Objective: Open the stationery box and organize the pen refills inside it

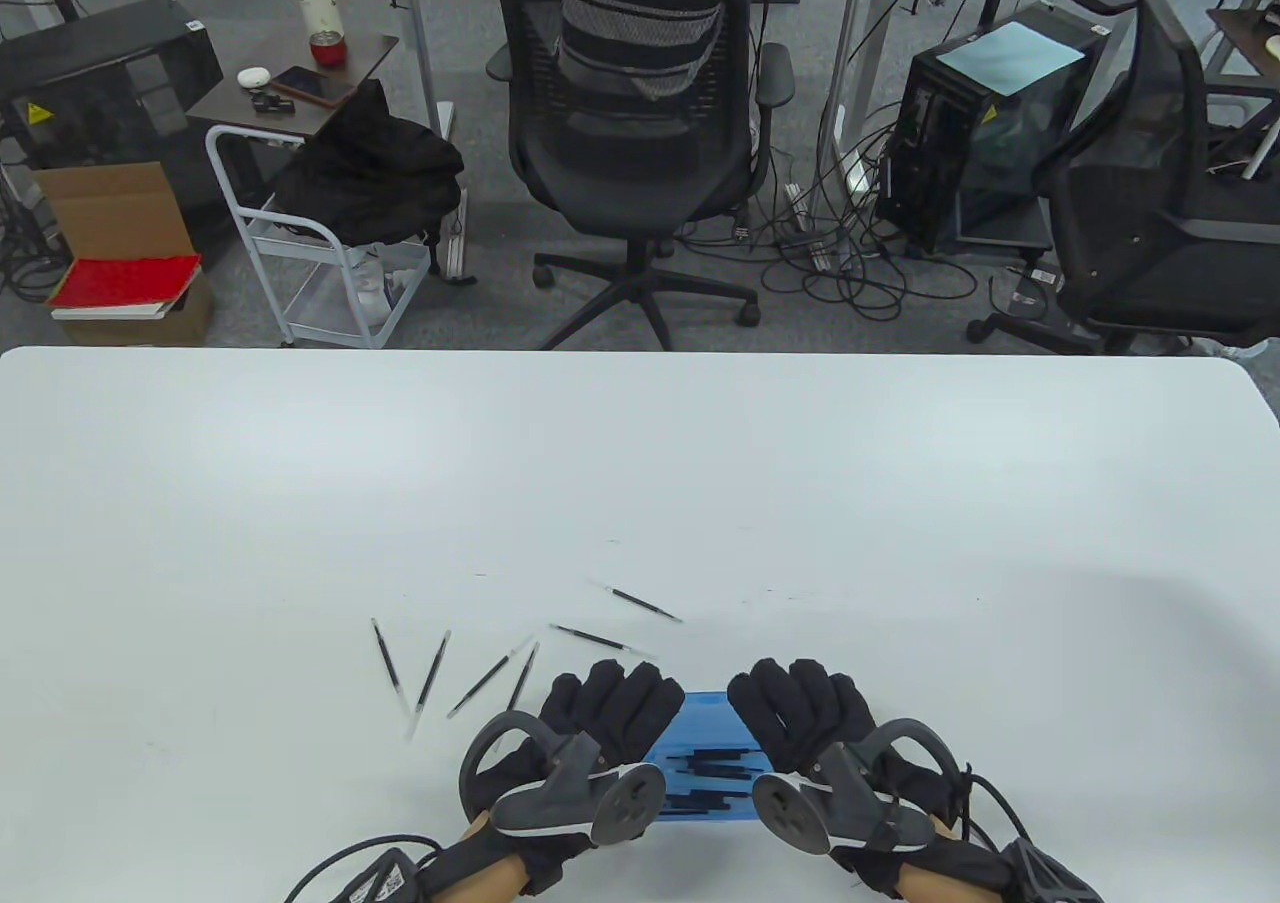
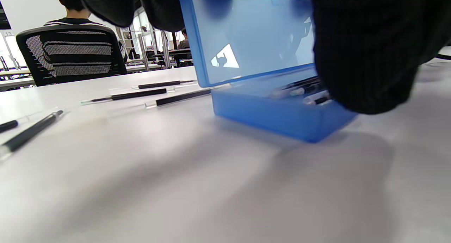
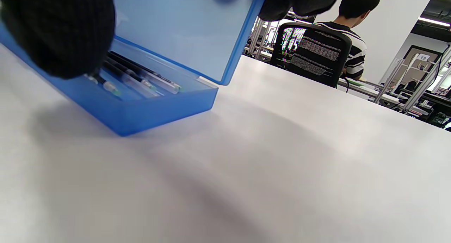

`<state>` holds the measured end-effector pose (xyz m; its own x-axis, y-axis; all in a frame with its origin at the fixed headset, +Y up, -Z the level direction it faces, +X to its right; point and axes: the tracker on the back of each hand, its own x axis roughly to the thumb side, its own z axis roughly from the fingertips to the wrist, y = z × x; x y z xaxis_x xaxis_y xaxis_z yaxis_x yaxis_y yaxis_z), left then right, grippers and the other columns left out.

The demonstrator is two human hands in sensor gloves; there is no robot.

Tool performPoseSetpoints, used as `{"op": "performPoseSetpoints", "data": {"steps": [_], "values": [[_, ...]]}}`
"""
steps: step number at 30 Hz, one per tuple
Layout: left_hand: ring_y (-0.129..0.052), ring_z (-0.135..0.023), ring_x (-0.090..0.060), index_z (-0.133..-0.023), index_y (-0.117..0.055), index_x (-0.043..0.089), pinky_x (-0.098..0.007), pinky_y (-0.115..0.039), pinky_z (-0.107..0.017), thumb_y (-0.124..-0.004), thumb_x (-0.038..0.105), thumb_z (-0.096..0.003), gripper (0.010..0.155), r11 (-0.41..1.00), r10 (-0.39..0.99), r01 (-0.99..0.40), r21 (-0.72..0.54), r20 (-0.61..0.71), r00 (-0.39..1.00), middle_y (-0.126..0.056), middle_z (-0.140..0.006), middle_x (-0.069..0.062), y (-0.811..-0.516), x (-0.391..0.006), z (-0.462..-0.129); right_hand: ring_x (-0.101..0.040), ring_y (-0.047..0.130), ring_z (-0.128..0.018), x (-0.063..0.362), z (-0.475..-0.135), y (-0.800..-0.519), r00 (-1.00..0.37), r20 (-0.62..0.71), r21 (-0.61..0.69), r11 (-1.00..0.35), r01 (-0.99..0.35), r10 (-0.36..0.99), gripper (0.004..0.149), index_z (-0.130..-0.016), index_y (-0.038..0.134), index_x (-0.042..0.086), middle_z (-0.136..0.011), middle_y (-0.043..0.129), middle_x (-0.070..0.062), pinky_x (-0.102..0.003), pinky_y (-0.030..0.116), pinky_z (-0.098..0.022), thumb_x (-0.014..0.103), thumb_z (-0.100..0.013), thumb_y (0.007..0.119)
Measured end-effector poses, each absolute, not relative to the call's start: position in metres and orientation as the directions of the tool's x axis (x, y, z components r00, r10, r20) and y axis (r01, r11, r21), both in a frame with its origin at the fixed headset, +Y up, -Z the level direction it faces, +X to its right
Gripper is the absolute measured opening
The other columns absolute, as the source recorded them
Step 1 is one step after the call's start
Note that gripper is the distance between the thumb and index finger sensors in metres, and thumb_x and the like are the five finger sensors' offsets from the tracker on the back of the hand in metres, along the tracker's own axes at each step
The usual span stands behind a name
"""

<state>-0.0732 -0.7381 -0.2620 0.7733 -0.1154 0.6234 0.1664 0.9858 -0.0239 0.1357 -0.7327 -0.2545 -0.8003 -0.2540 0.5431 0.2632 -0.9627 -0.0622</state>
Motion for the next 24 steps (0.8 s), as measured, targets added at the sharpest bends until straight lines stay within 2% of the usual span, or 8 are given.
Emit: {"op": "performPoseSetpoints", "data": {"steps": [2, 4, 7, 14, 18, 24], "values": [[-0.047, -0.116, -0.046, -0.119, -0.013, 0.022, -0.066, -0.051, -0.081, -0.087, 0.060, -0.0415, 0.113, 0.989, -0.095, 0.146, -0.032, 0.621, 0.778, -0.024, -0.129, -0.010, -0.733, -0.075, -0.264, -0.056, 0.048, -0.108, 0.136, -0.254, -0.733, -0.801, 0.543, -0.058, -0.963, 0.262, -0.251, 0.117, -0.116, 0.012, 0.013, -0.124, 0.028, -0.025, -0.065, 0.051, -0.078, 0.056, -0.036, 0.086], [-0.053, -0.115, -0.045, -0.120, -0.024, 0.022, -0.064, -0.053, -0.081, -0.084, 0.058, -0.0451, 0.102, 0.994, -0.069, 0.109, -0.030, 0.602, 0.796, -0.037, -0.128, -0.012, -0.724, -0.079, -0.266, -0.056, 0.047, -0.108, 0.136, -0.255, -0.733, -0.803, 0.547, -0.048, -0.966, 0.253, -0.237, 0.117, -0.116, 0.012, 0.013, -0.124, 0.028, -0.025, -0.065, 0.052, -0.077, 0.056, -0.036, 0.086], [-0.065, -0.111, -0.042, -0.120, -0.037, 0.018, -0.063, -0.056, -0.080, -0.084, 0.054, -0.0466, 0.095, 0.997, -0.077, 0.075, 0.024, 0.508, 0.858, -0.054, -0.124, -0.011, -0.707, -0.094, -0.270, -0.056, 0.047, -0.108, 0.137, -0.255, -0.734, -0.805, 0.547, -0.045, -0.968, 0.246, -0.229, 0.117, -0.116, 0.011, 0.013, -0.124, 0.028, -0.025, -0.064, 0.052, -0.077, 0.056, -0.037, 0.086], [-0.093, -0.090, -0.033, -0.108, -0.070, 0.018, -0.063, -0.061, -0.077, -0.089, 0.045, -0.0485, 0.069, 0.999, -0.026, 0.018, 0.032, 0.282, 0.959, -0.089, -0.100, -0.004, -0.677, -0.137, -0.279, -0.056, 0.048, -0.107, 0.137, -0.255, -0.734, -0.802, 0.551, -0.047, -0.968, 0.246, -0.231, 0.116, -0.116, 0.011, 0.013, -0.124, 0.028, -0.025, -0.064, 0.053, -0.077, 0.055, -0.037, 0.086], [-0.102, -0.077, -0.029, -0.100, -0.080, 0.017, -0.062, -0.065, -0.075, -0.091, 0.041, -0.0484, 0.058, 0.998, -0.063, 0.059, 0.029, 0.180, 0.982, -0.098, -0.087, -0.001, -0.679, -0.153, -0.282, -0.056, 0.047, -0.108, 0.137, -0.255, -0.734, -0.802, 0.552, -0.045, -0.968, 0.245, -0.228, 0.116, -0.115, 0.011, 0.013, -0.124, 0.028, -0.025, -0.064, 0.053, -0.077, 0.055, -0.037, 0.086], [-0.108, -0.067, -0.024, -0.093, -0.087, 0.018, -0.060, -0.069, -0.073, -0.095, 0.036, -0.0463, 0.051, 0.994, -0.098, 0.104, -0.035, 0.157, 0.983, -0.104, -0.076, 0.003, -0.707, -0.155, -0.291, -0.057, 0.048, -0.107, 0.137, -0.254, -0.734, -0.801, 0.553, -0.050, -0.968, 0.244, -0.230, 0.116, -0.115, 0.011, 0.013, -0.123, 0.029, -0.026, -0.064, 0.054, -0.077, 0.055, -0.038, 0.086]]}}
